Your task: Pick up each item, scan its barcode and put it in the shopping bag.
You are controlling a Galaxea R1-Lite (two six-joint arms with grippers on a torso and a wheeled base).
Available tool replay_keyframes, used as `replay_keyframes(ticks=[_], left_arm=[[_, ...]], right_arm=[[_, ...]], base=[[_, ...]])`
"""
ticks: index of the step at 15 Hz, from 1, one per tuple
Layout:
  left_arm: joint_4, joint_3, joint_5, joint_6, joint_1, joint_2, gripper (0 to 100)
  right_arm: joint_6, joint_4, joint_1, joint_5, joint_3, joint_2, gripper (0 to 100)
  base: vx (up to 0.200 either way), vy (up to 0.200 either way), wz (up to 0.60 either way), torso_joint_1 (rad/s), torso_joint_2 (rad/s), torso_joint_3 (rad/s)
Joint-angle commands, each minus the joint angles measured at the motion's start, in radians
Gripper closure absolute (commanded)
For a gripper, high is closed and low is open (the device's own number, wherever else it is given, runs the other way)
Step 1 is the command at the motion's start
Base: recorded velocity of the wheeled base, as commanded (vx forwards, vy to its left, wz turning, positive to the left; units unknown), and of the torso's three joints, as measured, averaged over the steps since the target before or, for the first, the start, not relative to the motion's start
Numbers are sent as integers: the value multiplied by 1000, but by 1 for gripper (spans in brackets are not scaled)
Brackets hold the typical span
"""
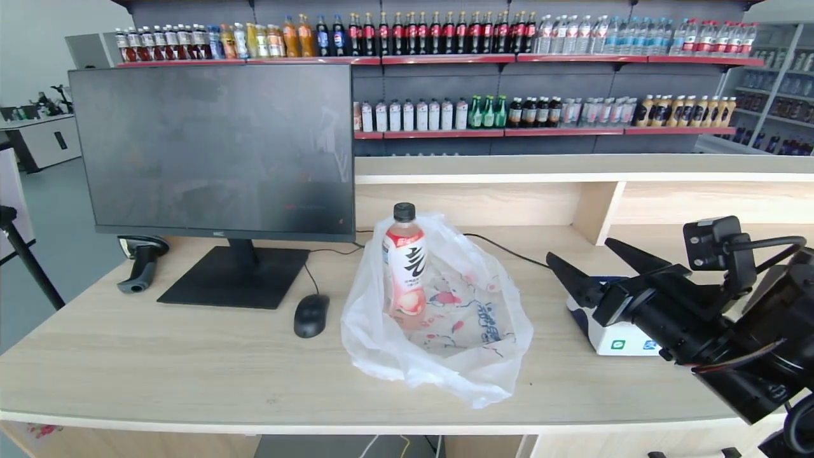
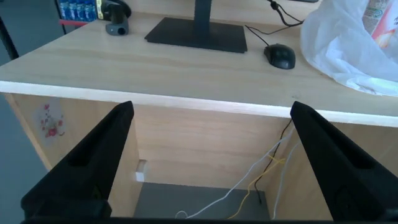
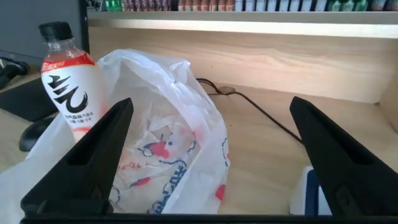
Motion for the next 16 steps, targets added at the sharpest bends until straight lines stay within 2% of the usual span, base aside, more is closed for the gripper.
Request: replay_keyframes(ticks=[1,4,16], left_arm=[[1,1,0,0,0,1,0],[2,0,0,0,0,0,0],[2,0,0,0,0,0,0]], right_arm=[[-1,-1,1,0,0,3,0],[-1,-1,3,0,0,4,0],[-9,-1,23,0,-9,18,0]], base=[[0,0,0,0,0,0],[0,0,0,0,0,0],[0,-200,0,0,4,1]])
